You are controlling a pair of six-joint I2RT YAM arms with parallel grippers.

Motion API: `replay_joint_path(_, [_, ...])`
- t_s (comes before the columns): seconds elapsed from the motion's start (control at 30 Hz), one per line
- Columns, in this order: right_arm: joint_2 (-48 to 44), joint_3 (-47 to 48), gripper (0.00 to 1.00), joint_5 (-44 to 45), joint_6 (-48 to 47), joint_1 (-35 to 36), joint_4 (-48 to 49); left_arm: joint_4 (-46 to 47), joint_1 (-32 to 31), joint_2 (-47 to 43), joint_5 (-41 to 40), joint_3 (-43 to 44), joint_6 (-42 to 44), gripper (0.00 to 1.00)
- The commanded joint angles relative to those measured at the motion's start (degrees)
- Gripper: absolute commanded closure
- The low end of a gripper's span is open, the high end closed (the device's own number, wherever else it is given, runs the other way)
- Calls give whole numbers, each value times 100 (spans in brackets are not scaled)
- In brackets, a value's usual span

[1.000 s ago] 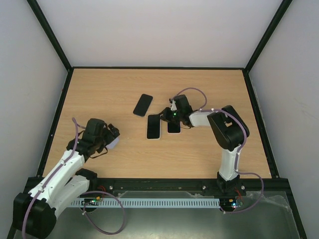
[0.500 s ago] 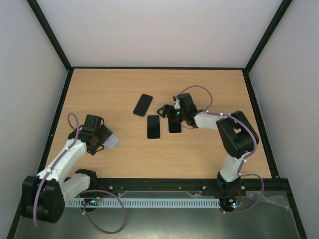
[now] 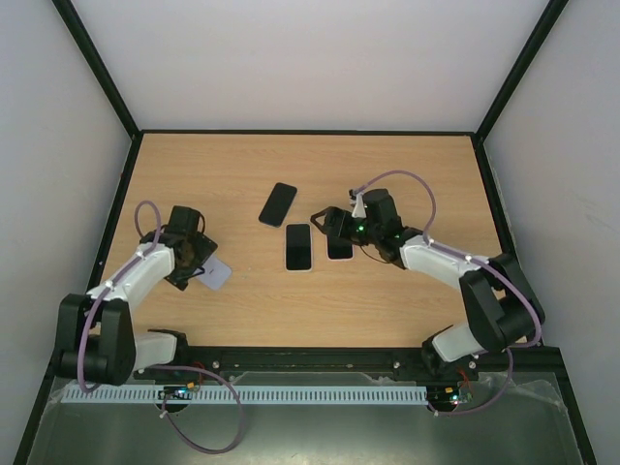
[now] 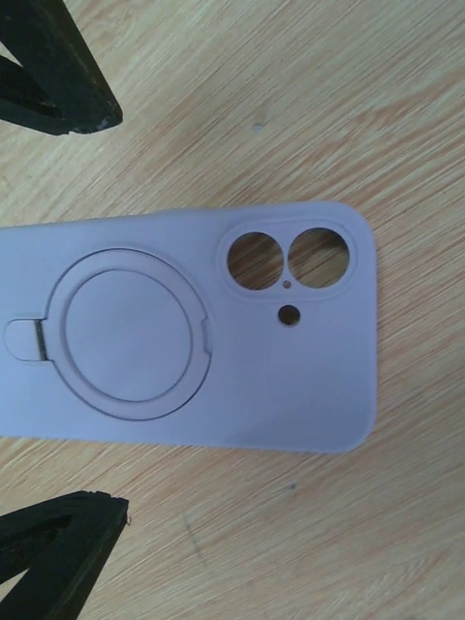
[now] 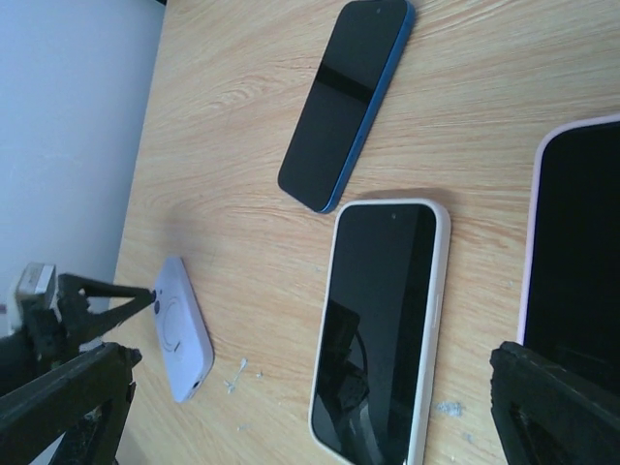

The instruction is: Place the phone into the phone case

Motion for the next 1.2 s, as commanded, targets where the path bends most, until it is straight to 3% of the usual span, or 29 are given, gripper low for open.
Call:
replay_joint_path(0.0, [-412, -214, 2, 62, -42, 86, -124, -84, 63, 414, -144, 304, -123, 1])
replay_joint_path(0.57, [-661, -651, 3, 349, 324, 823, 346, 193, 73, 1533, -58, 500, -176, 1])
replay_joint_path(0.8, [-669, -832, 3, 512, 672, 1444, 738, 178, 72, 1966, 40, 643, -187, 1])
replay_joint_path(1.17, [-535, -1022, 2, 644, 1061, 1842, 1043, 314, 72, 1784, 741, 267, -139, 23])
